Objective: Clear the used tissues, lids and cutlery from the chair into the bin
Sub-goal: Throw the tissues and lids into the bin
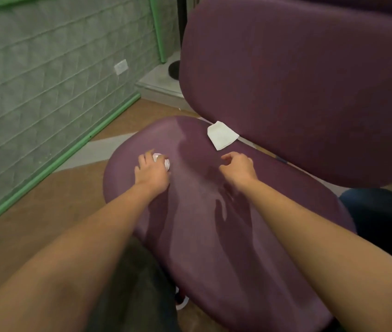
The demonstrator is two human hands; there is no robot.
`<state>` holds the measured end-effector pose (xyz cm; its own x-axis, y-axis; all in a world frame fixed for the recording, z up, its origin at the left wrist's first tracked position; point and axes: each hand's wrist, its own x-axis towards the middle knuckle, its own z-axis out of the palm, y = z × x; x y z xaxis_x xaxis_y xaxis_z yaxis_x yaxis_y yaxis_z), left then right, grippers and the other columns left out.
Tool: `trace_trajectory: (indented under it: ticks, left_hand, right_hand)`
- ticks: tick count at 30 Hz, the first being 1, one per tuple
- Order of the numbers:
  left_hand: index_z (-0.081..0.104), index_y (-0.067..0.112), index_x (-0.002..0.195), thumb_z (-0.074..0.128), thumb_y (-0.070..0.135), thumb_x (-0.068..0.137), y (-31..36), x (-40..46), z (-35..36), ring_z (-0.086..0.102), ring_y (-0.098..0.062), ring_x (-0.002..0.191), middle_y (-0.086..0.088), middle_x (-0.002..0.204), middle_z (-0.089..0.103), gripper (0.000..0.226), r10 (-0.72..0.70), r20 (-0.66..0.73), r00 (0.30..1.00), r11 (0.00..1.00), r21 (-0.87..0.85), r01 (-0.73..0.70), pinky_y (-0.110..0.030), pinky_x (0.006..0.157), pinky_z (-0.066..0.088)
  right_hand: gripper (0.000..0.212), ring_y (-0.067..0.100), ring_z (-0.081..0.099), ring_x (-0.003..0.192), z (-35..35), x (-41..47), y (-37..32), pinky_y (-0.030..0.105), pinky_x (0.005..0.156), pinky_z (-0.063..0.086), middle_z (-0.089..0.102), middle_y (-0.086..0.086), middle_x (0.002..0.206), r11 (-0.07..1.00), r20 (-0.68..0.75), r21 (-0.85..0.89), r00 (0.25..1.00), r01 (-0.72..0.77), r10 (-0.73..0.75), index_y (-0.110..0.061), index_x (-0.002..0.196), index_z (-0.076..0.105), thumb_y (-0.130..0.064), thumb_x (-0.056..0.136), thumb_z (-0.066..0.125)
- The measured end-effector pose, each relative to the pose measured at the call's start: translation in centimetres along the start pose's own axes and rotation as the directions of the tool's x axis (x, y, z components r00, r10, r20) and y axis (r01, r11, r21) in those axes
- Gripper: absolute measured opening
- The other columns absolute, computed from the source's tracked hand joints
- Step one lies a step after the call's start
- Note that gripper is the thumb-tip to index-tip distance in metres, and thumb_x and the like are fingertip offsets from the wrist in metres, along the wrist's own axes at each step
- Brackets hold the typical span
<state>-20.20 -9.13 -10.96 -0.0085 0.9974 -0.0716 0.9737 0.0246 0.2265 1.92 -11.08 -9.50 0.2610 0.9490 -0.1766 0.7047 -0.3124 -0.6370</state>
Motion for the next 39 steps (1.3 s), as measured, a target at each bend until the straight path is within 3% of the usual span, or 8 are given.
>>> trace_trajectory:
  ticks: [3,6,12,18,22,27,34,39]
  left_hand:
    - [0.024,0.027,0.151,0.056,0.037,0.094,-1.3,1.3,0.8,0.006,-0.035,0.146,-0.016,0.16,0.007,0.067,-0.041,0.036,0.999,0.999,0.022,0.04,-0.05,0.116,0.016]
    - [0.02,0.027,0.152,0.054,0.043,0.094,-1.5,1.7,1.5,0.01,-0.031,0.145,-0.014,0.159,0.014,0.07,-0.08,0.01,0.997,0.997,0.008,0.08,-0.048,0.116,0.013]
    - [0.026,0.021,0.15,0.079,0.034,0.076,-1.2,3.7,1.2,0.039,-0.028,0.123,-0.007,0.134,0.027,0.092,-0.039,-0.097,0.995,0.971,-0.239,0.015,-0.043,0.099,0.037]
    - [0.045,0.022,0.133,0.074,0.016,0.082,1.4,6.0,1.4,0.056,-0.032,0.104,-0.005,0.13,0.028,0.058,-0.029,-0.092,0.995,0.906,-0.423,-0.013,-0.039,0.086,0.048]
    - [0.047,0.022,0.128,0.059,0.008,0.091,3.1,6.9,2.0,0.053,-0.028,0.112,-0.005,0.132,0.036,0.042,-0.045,-0.088,0.995,0.839,-0.545,-0.01,-0.032,0.091,0.041]
    - [0.046,0.022,0.129,0.052,0.008,0.094,3.5,7.0,2.1,0.047,-0.02,0.122,-0.002,0.133,0.046,0.038,-0.024,-0.053,0.998,0.837,-0.548,-0.009,-0.031,0.092,0.037]
    - [0.046,0.023,0.123,0.052,0.01,0.09,4.2,6.2,2.1,0.053,-0.015,0.096,0.002,0.12,0.053,0.036,-0.12,0.049,0.992,0.707,-0.697,0.12,-0.028,0.077,0.041]
    - [0.042,0.026,0.114,0.059,0.009,0.087,6.7,4.3,1.8,0.059,-0.017,0.089,-0.002,0.112,0.058,0.036,-0.043,0.071,0.997,0.68,-0.729,0.081,-0.027,0.068,0.046]
  right_hand:
    - [0.04,0.028,0.037,0.131,1.0,2.1,-0.6,0.037,0.103,0.038,0.053,0.007,0.132,0.998,-0.001,-0.057,1.0,0.028,-0.028,-0.019,0.129,0.058,-0.021,0.088,0.058]
    - [0.046,0.028,0.034,0.131,1.4,3.9,-0.7,0.037,0.102,0.037,0.048,0.009,0.135,0.995,-0.043,-0.095,0.998,0.038,-0.042,-0.017,0.133,0.055,-0.022,0.087,0.062]
    - [0.067,0.028,0.031,0.133,2.4,8.4,-1.0,0.037,0.106,0.036,0.037,0.011,0.141,0.989,-0.124,-0.138,0.99,0.053,-0.07,-0.014,0.141,0.044,-0.028,0.082,0.072]
    - [0.085,0.027,0.034,0.129,3.6,11.4,-1.1,0.038,0.106,0.037,0.036,0.008,0.141,0.973,-0.15,-0.223,0.984,0.059,-0.094,-0.017,0.144,0.036,-0.044,0.076,0.078]
    - [0.077,0.029,0.037,0.128,3.8,12.5,-0.5,0.04,0.105,0.038,0.04,0.011,0.139,0.966,-0.103,-0.254,0.992,0.048,-0.076,-0.014,0.142,0.037,-0.041,0.081,0.074]
    - [0.04,0.031,0.048,0.121,2.7,13.1,0.2,0.04,0.094,0.045,0.055,0.015,0.129,0.947,-0.113,-0.307,0.984,0.095,-0.135,-0.006,0.13,0.053,-0.009,0.09,0.056]
    - [0.025,0.031,0.06,0.099,1.4,10.8,0.3,0.034,0.071,0.043,0.065,0.008,0.108,0.997,-0.248,0.04,0.967,0.073,-0.061,-0.018,0.118,0.053,-0.016,0.094,0.047]
    - [0.031,0.023,0.06,0.091,-0.4,6.7,1.9,0.027,0.07,0.042,0.059,0.0,0.098,0.907,-0.299,0.421,0.948,0.032,0.106,-0.014,0.121,0.046,-0.012,0.092,0.054]
